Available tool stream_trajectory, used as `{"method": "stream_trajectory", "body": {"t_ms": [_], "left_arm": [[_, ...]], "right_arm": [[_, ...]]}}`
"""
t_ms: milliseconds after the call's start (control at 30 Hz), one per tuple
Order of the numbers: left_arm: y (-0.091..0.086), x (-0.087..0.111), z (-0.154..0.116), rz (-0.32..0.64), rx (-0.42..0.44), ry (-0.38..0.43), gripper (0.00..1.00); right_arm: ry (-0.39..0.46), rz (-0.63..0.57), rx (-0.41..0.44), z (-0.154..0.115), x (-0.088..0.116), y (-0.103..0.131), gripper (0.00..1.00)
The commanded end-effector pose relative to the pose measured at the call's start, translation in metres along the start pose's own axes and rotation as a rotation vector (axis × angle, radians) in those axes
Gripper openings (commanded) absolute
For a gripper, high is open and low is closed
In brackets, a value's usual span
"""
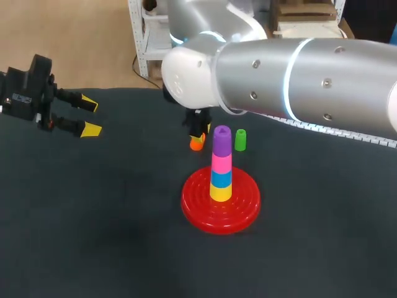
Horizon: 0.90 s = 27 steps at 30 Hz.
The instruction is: Pick up and stack the cylinders on the red base in this order: pink,purple,orange,green
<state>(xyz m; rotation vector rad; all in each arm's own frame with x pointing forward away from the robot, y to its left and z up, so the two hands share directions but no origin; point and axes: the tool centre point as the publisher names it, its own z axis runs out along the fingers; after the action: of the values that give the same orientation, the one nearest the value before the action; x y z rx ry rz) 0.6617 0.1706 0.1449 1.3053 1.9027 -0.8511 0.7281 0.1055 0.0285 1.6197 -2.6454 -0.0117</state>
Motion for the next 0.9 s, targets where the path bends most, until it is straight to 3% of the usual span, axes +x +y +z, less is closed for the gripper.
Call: {"method": "stream_trajectory", "body": {"t_ms": [33,233,400,667,900], "left_arm": [[0.001,0.002,0.000,0.004,0.003,-0.003,1.00],[0.001,0.002,0.000,0.004,0.003,-0.003,1.00],[0.001,0.002,0.000,0.004,0.003,-0.003,1.00],[0.001,0.002,0.000,0.004,0.003,-0.003,1.00],[0.001,0.002,0.000,0.004,0.003,-0.003,1.00]], "right_arm": [[0.003,-0.014,0.029,-0.021,0.001,0.001,0.00],[-0.005,-0.074,0.121,-0.071,0.003,-0.004,0.00],[-0.014,-0.106,0.182,-0.117,0.017,0.006,0.00],[-0.059,-0.170,0.261,-0.186,0.049,0.047,0.00],[-0.099,-0.256,0.290,-0.217,0.081,0.088,0.00]]}}
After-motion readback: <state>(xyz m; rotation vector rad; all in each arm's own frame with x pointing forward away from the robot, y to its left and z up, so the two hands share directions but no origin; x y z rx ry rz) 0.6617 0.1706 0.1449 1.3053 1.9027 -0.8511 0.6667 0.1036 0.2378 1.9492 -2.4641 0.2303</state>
